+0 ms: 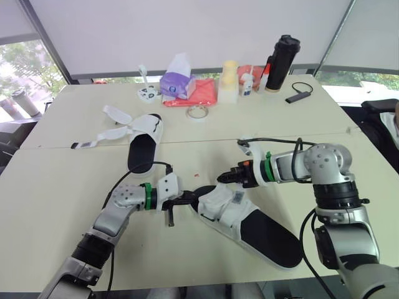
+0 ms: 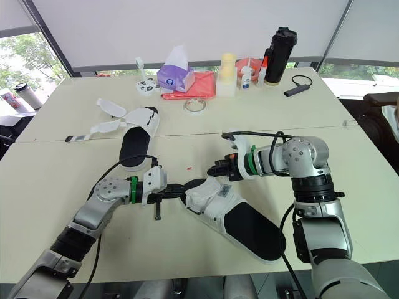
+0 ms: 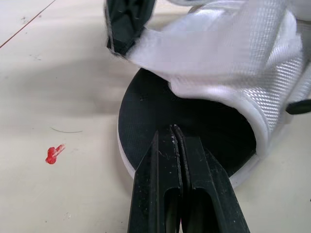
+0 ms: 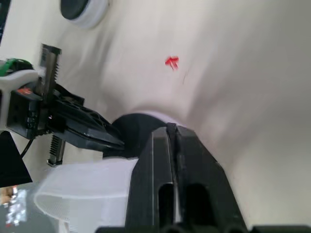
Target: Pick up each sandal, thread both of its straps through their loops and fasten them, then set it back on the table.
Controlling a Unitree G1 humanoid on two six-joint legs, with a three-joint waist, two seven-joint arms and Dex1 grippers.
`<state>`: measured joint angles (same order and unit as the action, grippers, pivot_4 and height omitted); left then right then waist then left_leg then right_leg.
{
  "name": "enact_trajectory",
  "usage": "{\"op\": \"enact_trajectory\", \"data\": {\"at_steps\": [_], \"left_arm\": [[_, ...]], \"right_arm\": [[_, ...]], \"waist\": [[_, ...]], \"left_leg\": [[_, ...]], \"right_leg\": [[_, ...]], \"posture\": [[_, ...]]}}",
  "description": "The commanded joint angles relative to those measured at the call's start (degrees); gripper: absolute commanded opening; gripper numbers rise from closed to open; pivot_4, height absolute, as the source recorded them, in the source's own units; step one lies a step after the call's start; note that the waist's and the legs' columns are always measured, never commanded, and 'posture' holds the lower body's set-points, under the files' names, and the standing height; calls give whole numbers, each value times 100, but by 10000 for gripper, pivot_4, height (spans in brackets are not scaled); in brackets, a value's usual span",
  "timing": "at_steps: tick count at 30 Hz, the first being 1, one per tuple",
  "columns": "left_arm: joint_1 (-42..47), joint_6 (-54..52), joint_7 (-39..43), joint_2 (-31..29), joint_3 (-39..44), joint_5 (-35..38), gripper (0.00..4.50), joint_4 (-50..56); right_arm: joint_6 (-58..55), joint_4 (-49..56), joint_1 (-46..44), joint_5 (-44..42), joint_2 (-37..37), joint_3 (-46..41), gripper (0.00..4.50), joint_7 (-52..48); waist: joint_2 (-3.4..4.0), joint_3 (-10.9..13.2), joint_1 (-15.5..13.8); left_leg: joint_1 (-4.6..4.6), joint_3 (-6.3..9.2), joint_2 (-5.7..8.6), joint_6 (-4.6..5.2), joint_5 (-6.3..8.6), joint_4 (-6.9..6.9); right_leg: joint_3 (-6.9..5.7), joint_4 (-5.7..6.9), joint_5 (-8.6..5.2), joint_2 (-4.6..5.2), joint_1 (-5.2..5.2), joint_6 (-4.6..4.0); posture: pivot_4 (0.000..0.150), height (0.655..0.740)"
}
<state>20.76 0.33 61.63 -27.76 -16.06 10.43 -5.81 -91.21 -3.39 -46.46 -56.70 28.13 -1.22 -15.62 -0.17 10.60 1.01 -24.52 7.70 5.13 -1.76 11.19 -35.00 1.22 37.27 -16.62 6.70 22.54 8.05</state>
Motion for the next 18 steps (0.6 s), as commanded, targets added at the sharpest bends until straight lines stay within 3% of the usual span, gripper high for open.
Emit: {"op": "enact_trajectory", "data": {"at_steps": [1, 9, 14, 18], "left_arm": [[-88, -52, -9, -25, -45, -122, 0, 5], [-56, -60, -11, 15, -62, -119, 0, -38], [-42, -60, 5, 45, -80, -116, 0, -79], [-1, -45, 14, 75, -88, -128, 0, -125]], "right_arm": [[-55, 438, -144, -36, 134, -103, 261, -383], [1373, 1739, -139, 832, 1128, 815, 261, -1461], [2405, 2432, -107, 1228, 1534, 950, 261, -2220], [2185, 2319, -60, 1182, 1440, 922, 261, -2294]], "waist": [[0, 0, -2], [1, 1, -16], [-1, 1, -24], [-1, 1, -26]], "left_leg": [[0, 0, 0, 0, 0, 0], [0, 0, 1, 0, 0, -1], [-1, 0, 2, 0, 0, -2], [0, 1, 1, -1, 0, -3]], "right_leg": [[0, 0, 0, 0, 0, 0], [-2, -2, 0, 1, -1, 1], [-3, -5, 0, 3, -3, 4], [-5, -6, 1, 3, -6, 4]], "posture": [[1500, 7400], [1500, 7400], [1500, 7400], [1500, 7400]]}}
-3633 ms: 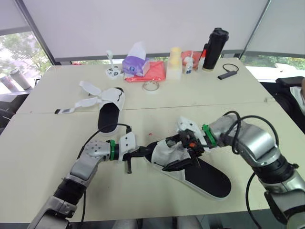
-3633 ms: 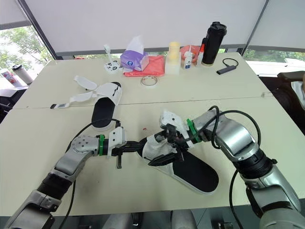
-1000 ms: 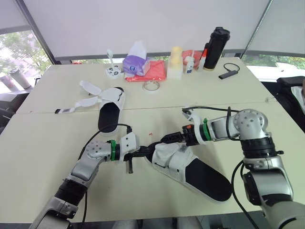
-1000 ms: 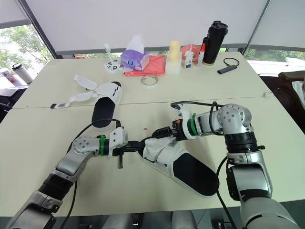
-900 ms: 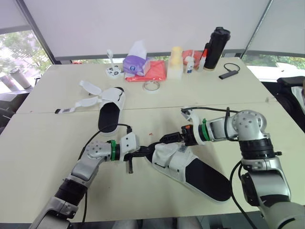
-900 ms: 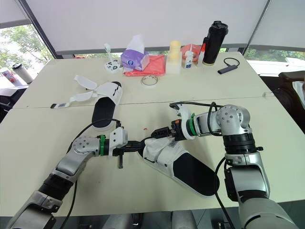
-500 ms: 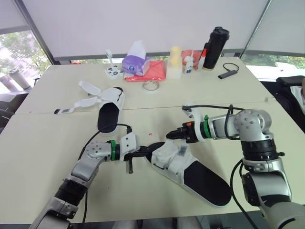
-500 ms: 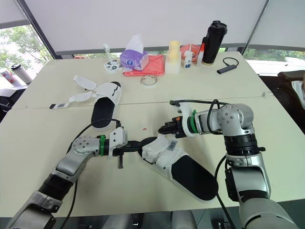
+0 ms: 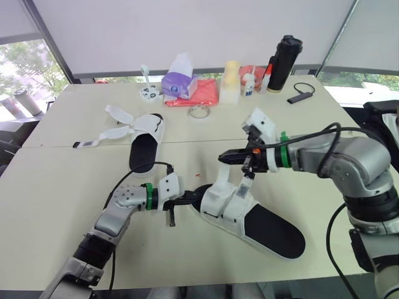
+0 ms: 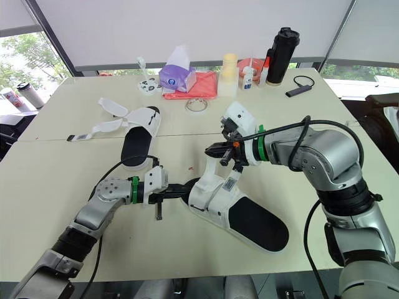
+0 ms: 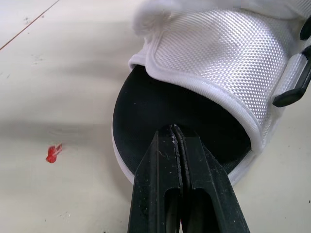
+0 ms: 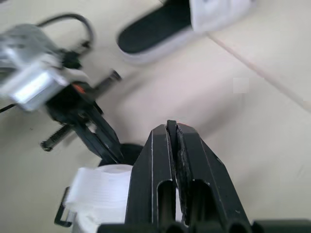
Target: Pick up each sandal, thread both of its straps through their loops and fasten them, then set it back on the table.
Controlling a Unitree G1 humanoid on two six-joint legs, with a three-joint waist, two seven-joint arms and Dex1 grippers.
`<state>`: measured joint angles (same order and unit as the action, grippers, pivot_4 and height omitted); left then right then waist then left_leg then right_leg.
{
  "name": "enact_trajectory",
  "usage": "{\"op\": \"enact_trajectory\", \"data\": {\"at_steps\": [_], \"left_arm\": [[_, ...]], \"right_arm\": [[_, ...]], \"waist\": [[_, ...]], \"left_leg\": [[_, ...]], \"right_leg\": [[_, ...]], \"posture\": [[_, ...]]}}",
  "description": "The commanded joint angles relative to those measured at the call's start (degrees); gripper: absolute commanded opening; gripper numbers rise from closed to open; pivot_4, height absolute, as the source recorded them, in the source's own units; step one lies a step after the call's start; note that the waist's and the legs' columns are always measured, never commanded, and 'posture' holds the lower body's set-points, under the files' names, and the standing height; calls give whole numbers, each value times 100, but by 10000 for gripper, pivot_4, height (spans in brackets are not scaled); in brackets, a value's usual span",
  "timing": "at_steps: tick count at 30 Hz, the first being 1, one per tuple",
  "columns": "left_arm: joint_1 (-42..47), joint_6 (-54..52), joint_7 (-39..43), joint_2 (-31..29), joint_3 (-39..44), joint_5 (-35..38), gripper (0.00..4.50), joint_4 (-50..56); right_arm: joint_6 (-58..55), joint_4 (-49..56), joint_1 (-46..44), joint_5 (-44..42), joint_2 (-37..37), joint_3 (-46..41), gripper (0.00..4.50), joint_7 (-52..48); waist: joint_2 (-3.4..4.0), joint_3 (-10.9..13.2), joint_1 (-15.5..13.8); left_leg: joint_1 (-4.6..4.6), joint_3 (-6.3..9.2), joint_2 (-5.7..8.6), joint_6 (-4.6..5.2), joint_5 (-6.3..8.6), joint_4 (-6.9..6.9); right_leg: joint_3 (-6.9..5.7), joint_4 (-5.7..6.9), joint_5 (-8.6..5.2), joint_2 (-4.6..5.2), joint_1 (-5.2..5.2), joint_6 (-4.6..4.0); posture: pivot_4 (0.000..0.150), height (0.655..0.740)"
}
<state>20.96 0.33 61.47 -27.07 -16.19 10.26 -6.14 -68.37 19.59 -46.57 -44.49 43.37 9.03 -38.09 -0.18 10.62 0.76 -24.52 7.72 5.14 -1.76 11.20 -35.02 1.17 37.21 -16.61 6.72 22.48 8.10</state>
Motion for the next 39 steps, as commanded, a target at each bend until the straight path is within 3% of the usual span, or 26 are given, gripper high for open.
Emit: {"op": "enact_trajectory", "data": {"at_steps": [1, 4, 14, 23, 33, 39], "left_arm": [[-16, -42, 32, 12, -76, -115, 0, -94], [-13, -43, 34, 17, -66, -120, 0, -92], [42, -145, -40, 66, 6, -85, 0, -151], [312, -463, 170, 193, -37, 13, 0, -327], [280, -427, 601, 131, -187, -37, 0, -374], [287, -427, 646, 127, -179, -48, 0, -377]], "right_arm": [[-74, -7, -16, 10, -111, -78, 261, -54], [-114, 142, 44, 2, -87, -66, 261, -166], [-1208, 1252, 194, -1424, -116, -1022, 261, -96], [788, 2524, 766, 206, 83, -268, 261, 218], [2915, 3239, 1836, 1384, 497, 209, 261, -690], [4404, 2973, 2351, 1972, 665, 471, 261, -1661]], "waist": [[0, 0, -2], [0, 0, -13], [0, 0, -15], [-2, 1, -14], [-3, 1, -13], [-5, 1, -14]], "left_leg": [[0, 0, 0, 0, 0, 0], [0, 0, 0, 0, 0, 0], [-1, 2, 0, 0, 0, 1], [-2, 3, 1, 0, 0, -1], [-1, 4, 1, -1, 0, 2], [0, 4, 0, -1, 0, 0]], "right_leg": [[1, 0, 0, 0, 0, 0], [1, -1, 0, 1, 0, -1], [1, -3, 0, 4, 0, -2], [-3, -5, -1, 4, -1, -1], [-6, -10, -2, 3, -4, 2], [-8, -11, -2, 3, -8, 2]], "posture": [[1500, 7400], [1500, 7400], [1500, 7400], [1500, 7400], [1500, 7400], [1500, 7400]]}}
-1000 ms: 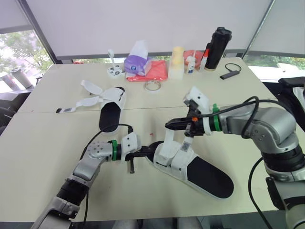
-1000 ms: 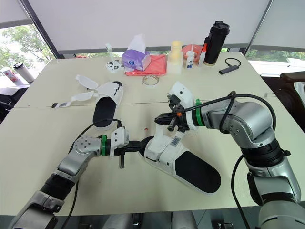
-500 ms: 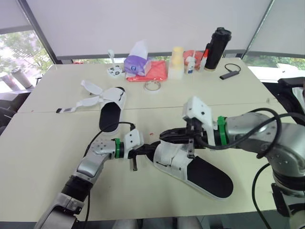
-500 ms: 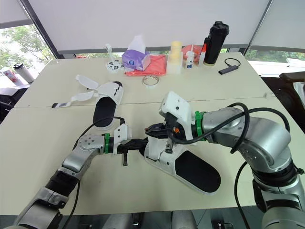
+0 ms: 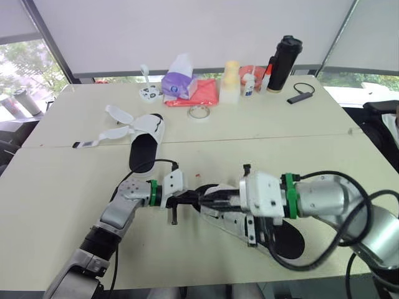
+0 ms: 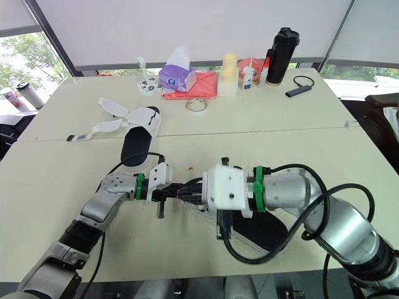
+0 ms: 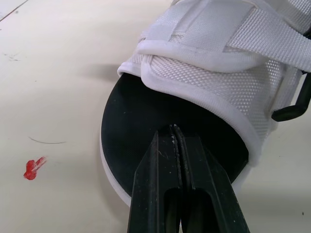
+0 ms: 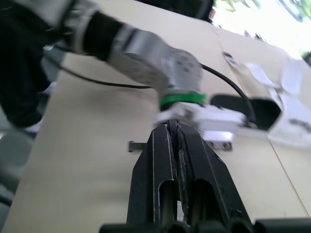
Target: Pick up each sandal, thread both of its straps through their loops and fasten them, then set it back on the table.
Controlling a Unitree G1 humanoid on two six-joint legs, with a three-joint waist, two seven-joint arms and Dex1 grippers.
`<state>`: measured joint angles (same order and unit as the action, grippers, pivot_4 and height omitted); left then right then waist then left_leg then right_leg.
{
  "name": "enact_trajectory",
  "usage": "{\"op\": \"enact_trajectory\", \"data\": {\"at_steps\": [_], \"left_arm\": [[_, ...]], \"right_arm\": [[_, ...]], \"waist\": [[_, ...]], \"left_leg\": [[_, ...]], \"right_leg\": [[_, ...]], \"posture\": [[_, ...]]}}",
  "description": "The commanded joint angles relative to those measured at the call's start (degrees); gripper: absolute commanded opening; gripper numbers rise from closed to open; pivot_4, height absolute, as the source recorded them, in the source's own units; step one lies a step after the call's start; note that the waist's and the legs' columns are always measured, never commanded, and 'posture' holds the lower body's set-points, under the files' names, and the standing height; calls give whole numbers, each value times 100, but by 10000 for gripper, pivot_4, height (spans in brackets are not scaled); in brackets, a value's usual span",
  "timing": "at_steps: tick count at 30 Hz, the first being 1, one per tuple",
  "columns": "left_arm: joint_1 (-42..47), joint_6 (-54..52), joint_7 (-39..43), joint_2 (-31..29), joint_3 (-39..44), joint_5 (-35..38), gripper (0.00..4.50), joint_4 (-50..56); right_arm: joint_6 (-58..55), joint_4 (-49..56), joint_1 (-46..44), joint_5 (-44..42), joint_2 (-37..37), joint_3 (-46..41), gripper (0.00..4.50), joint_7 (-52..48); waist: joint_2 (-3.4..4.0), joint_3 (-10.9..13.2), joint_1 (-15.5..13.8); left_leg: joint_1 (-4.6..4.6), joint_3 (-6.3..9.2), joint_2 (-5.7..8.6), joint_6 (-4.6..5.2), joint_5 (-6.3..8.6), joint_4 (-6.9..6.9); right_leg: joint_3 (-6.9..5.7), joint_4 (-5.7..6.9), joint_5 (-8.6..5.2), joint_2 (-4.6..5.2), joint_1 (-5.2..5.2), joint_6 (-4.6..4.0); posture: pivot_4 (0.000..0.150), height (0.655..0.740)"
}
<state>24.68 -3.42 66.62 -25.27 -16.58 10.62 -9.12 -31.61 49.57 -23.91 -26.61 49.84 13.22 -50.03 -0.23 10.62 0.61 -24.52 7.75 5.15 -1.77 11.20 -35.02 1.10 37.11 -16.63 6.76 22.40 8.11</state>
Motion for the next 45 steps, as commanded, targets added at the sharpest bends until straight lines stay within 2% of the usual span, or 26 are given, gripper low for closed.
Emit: {"op": "enact_trajectory", "data": {"at_steps": [1, 3, 5, 9, 10, 12, 14, 17, 22, 24, 27, 29, 36, 45], "left_arm": [[-101, -45, 143, -70, -138, -88, 0, -64], [-114, -53, 153, -83, -130, -88, 0, -45], [-113, -61, 152, -87, -119, -92, 0, -41], [-109, -71, 122, -84, -103, -102, 0, -46], [-98, -71, 111, -75, -100, -105, 0, -60], [-83, -66, 96, -64, -96, -107, 0, -78], [-65, -42, 83, -52, -93, -117, 0, -114], [-45, 13, 61, -23, -98, -141, 0, -173], [-62, 95, 22, 25, -112, -167, 0, -191], [-58, 120, 8, 37, -116, -170, 0, -197], [-43, 183, -21, 61, -127, -170, 0, -207], [-31, 180, -26, 76, -132, -162, 0, -192], [-90, 83, 67, 54, -143, -22, 0, 92], [-586, -546, 510, -414, 0, 582, 0, 1197]], "right_arm": [[878, -91, 141, 184, 32, 65, 3300, -642], [1024, -220, 228, 177, 59, 75, 10040, -881], [997, -310, 299, 68, 101, 75, 19626, -1092], [553, -401, 469, -410, 313, -13, 41549, -1499], [341, -428, 555, -544, 569, -37, 44738, -1736], [54, -474, 687, -798, 944, -140, 44738, -2047], [-604, -640, 590, -1231, 1109, -311, 44738, -1929], [-2474, -1162, 61, -2787, 1185, -668, 44738, -1417], [-4997, -2522, -515, -4766, 990, -1109, 44738, 12], [-5325, -2760, -413, -5635, 1051, -1216, 44738, 507], [-4818, -3167, -89, -7634, 1470, -853, 44738, 1774], [-4455, -3112, 65, -8439, 1713, -609, 44738, 2293], [-3794, -2618, 517, -8639, 1873, -452, 44738, 3093], [-3720, -2625, 898, -8639, 2002, -417, 44738, 3201]], "waist": [[0, 0, 3], [0, 0, 0], [-1, 0, -2], [-1, 0, -3], [-1, 0, -6], [-3, 2, -10], [-3, 2, -7], [-2, 1, -2], [-5, 2, -30], [-5, 2, -82], [-4, 2, -132], [-5, 3, -131], [-6, 3, -129], [-4, 3, -130]], "left_leg": [[1, 0, 0, 0, 0, 0], [3, 1, -1, 0, 0, 0], [3, 1, -1, 0, 0, 0], [3, 2, -2, 0, 0, 0], [3, 3, -2, 0, 0, 0], [2, 2, 0, 0, 0, -1], [2, 2, -1, 0, 0, -1], [4, 1, -4, 0, 0, -2], [1, 2, -6, 0, 0, -7], [-3, 1, -3, 0, 0, -6], [-9, -1, -5, 3, 2, 1], [-13, -3, -6, 6, 4, -1], [-16, -8, -6, 7, 4, -9], [-20, -9, -8, 9, 5, 0]], "right_leg": [[0, 0, 0, 0, -1, 0], [0, 0, 0, 0, -3, 0], [0, 0, 0, 0, -4, 0], [0, 0, 0, 0, -3, -1], [0, 0, 0, 0, -3, -1], [0, -2, -1, 2, -4, -2], [0, -3, -1, 3, -5, -3], [2, -2, -7, 3, -6, -20], [2, -9, -9, 6, -8, -31], [4, -12, -9, 7, -4, -31], [3, -12, -8, 8, 5, -29], [3, -13, -9, 13, 6, -29], [5, -16, -9, 7, 5, -30], [6, -15, -10, 5, 17, -29]], "posture": [[1500, 7400], [1500, 7400], [1500, 7400], [1500, 7400], [1500, 7400], [1500, 7400], [1500, 7400], [1500, 7400], [1500, 7400], [1500, 7400], [1500, 7400], [1500, 7400], [1500, 7400], [1500, 7400]]}}
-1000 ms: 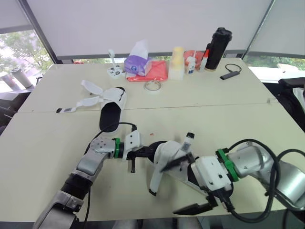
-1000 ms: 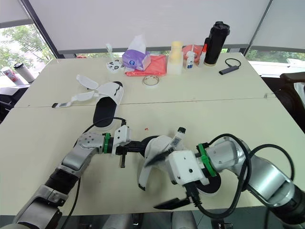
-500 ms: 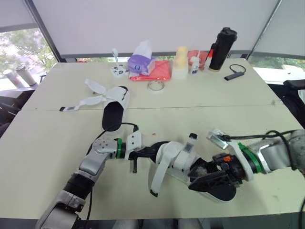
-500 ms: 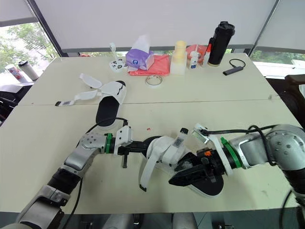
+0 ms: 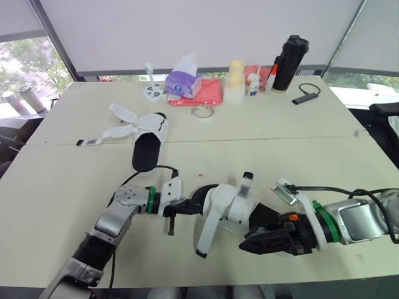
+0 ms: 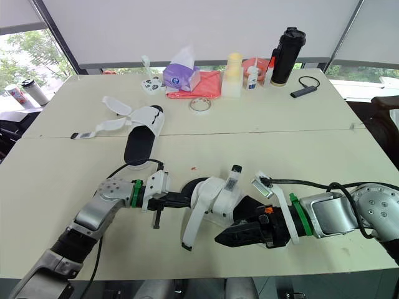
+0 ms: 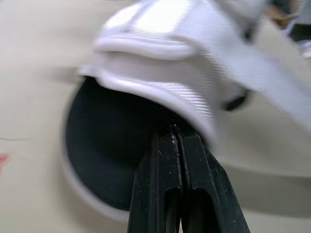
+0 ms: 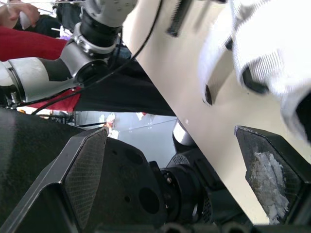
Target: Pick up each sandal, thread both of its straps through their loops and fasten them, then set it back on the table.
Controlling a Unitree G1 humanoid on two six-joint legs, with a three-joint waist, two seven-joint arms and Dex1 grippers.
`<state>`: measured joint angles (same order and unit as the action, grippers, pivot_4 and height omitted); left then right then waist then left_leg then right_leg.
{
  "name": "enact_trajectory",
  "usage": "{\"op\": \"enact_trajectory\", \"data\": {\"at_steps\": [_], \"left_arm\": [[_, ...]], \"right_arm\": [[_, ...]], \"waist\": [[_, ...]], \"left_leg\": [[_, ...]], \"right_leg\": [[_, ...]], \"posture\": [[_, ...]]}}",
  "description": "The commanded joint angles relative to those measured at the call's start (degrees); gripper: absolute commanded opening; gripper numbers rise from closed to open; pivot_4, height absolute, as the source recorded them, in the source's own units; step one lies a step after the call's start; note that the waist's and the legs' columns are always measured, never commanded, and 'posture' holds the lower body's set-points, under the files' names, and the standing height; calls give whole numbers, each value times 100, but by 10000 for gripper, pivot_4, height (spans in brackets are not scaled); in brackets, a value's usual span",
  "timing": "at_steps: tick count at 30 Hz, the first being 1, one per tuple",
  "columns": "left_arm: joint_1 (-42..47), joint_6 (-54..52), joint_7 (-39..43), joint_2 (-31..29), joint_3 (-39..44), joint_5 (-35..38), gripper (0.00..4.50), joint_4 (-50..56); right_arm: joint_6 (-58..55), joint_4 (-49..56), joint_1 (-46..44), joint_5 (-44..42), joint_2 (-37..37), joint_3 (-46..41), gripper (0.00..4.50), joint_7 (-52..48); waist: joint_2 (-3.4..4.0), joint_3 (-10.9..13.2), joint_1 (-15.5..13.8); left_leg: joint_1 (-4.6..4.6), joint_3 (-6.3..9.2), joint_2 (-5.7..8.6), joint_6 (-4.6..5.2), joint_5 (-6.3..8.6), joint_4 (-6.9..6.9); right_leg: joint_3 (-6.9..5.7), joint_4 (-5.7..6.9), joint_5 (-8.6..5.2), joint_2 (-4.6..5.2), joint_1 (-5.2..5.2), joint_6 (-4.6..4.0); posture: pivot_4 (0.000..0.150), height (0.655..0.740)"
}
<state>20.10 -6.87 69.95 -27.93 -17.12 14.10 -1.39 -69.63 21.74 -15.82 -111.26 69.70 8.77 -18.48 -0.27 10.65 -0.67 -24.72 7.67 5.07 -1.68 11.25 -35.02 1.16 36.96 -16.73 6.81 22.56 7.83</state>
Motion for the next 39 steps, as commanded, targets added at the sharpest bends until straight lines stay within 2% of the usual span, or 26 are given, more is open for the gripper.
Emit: {"op": "enact_trajectory", "data": {"at_steps": [1, 15, 20, 29, 39], "left_arm": [[-180, -246, 202, -202, 67, 283, 0, 527], [-668, -544, 364, -695, 133, 587, 0, 1277], [-396, -429, 299, -734, 321, 540, 0, 900], [467, -42, 144, -153, 290, 370, 0, -99], [733, 607, 305, 375, -103, -132, 0, -1065]], "right_arm": [[110, 188, 127, -174, -25, 79, 44738, 104], [199, 39, -176, -174, -557, 513, 44738, 449], [141, 53, -194, -174, -514, 488, 44738, 403], [331, 236, 20, -174, -637, 572, 44738, 552], [694, 166, 24, -174, -1194, 611, 44738, 1264]], "waist": [[-1, 1, -1], [2, 2, -1], [2, 2, -9], [2, 2, 9], [0, 2, -6]], "left_leg": [[0, 1, -1, 0, 0, -1], [-22, 0, -2, 0, 0, -3], [-29, 0, -2, 0, 0, -6], [-38, -1, 2, 1, 0, -11], [-38, 1, 3, 3, -1, -18]], "right_leg": [[0, -1, 0, 0, -1, 0], [6, -10, -1, 4, 16, -5], [5, -11, -1, 4, 20, -5], [1, -18, 3, 0, 23, 2], [-1, -10, 10, -2, 22, 16]], "posture": [[1500, 7400], [1500, 7400], [1500, 7400], [1500, 7400], [1500, 7400]]}}
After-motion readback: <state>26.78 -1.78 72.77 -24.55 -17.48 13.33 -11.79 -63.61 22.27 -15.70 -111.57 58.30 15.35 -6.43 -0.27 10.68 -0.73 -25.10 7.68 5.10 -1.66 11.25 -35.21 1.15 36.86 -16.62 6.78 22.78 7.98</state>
